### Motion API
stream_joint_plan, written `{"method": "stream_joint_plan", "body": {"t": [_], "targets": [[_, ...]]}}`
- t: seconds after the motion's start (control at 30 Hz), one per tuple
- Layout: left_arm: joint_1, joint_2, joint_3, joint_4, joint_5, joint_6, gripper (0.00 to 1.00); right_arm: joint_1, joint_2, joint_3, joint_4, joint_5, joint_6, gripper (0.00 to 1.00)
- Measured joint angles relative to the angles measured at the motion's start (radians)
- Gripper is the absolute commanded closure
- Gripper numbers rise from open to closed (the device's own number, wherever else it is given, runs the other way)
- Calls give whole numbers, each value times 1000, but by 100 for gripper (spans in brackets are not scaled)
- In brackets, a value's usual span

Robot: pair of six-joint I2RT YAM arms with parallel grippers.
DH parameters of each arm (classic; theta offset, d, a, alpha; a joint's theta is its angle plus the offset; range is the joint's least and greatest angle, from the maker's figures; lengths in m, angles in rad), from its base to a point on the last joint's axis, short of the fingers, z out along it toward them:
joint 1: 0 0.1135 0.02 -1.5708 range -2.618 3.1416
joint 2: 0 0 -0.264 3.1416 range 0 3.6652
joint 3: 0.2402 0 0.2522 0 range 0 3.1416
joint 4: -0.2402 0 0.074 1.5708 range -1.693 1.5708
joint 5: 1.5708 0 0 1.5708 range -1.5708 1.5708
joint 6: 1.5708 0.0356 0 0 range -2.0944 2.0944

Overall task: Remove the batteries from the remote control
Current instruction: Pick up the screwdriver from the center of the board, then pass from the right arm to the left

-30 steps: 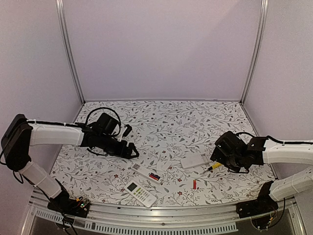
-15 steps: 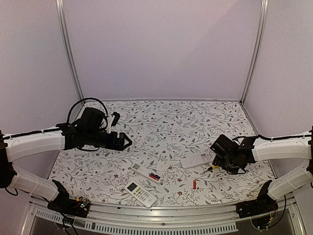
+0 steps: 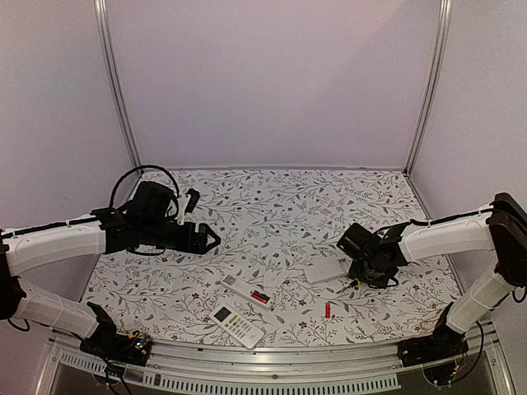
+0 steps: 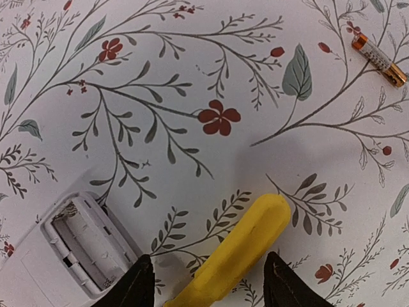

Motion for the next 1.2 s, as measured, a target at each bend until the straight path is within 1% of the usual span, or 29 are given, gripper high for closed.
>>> {"method": "stream_joint_plan", "body": {"t": [0.17, 0.23, 0.47, 0.57, 0.7, 0.87, 1.03, 1.2], "targets": [[-3, -21, -1, 1, 20, 8, 11, -2, 33, 6, 4, -6, -6, 59], [-11, -32, 0, 3, 32, 14, 11, -5, 38, 10, 5, -8, -10, 67], [-90, -51, 4, 4, 45, 26, 11, -12, 46, 12, 15, -6, 16, 85], [-141, -51, 21, 7, 46, 21, 11, -13, 37, 9, 18, -6, 27, 99], [-202, -53, 42, 50, 63, -8, 11, -15, -3, 3, 17, -19, 35, 100], [-242, -62, 48, 132, 112, -84, 11, -2, -119, 32, 23, -27, 16, 100], [-260, -63, 58, 240, 167, -175, 11, 80, -190, 159, 61, -6, 8, 100], [-288, -35, 66, 359, 217, -256, 11, 175, -187, 302, 132, 36, 4, 100]]}}
